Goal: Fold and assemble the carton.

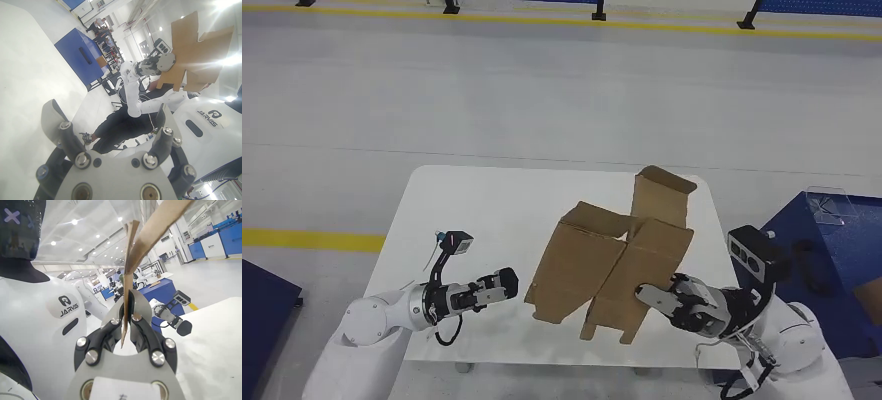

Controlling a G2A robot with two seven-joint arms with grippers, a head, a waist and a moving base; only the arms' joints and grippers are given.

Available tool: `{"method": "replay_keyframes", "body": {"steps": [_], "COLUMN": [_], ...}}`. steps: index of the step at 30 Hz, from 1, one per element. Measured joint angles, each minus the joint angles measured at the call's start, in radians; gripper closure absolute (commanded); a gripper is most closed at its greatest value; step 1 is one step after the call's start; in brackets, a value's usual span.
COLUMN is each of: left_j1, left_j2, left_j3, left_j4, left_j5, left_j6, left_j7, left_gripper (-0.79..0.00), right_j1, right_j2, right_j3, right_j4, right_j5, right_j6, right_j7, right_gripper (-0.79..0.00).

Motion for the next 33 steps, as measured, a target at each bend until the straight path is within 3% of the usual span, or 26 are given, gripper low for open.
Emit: {"method": "replay_keyframes", "body": {"steps": [9,12,16,21,24,28,31,33], "left_j1": [0.0,0.0,0.0,0.0,0.0,0.0,0.0,0.0], "left_j2": [0.0,0.0,0.0,0.0,0.0,0.0,0.0,0.0], "left_j3": [0.0,0.0,0.0,0.0,0.0,0.0,0.0,0.0], "left_j4": [0.0,0.0,0.0,0.0,0.0,0.0,0.0,0.0], "left_j5": [0.0,0.0,0.0,0.0,0.0,0.0,0.0,0.0], "left_j6": [0.0,0.0,0.0,0.0,0.0,0.0,0.0,0.0], "left_j7": [0.0,0.0,0.0,0.0,0.0,0.0,0.0,0.0], "left_gripper": [-0.785,-0.785,-0.785,-0.785,-0.785,-0.785,-0.785,-0.785], "right_j1": [0.002,0.035,0.088,0.141,0.141,0.112,0.094,0.091], "right_j2": [0.0,-0.008,-0.043,-0.093,-0.107,-0.099,-0.088,-0.082], "right_j3": [0.004,0.079,0.195,0.247,0.211,0.153,0.125,0.117], "right_j4": [-0.001,-0.006,-0.033,-0.115,-0.144,-0.138,-0.109,-0.104], "right_j5": [-0.003,-0.118,-0.553,-1.182,-1.583,-2.115,-2.408,-2.548], "right_j6": [-0.001,-0.076,-0.195,-0.139,-0.051,0.154,0.33,0.428], "right_j7": [-0.004,-0.111,-0.453,-0.927,-1.256,-1.714,-1.965,-2.054], "right_gripper": [0.0,0.0,0.0,0.0,0.0,0.0,0.0,0.0]}}
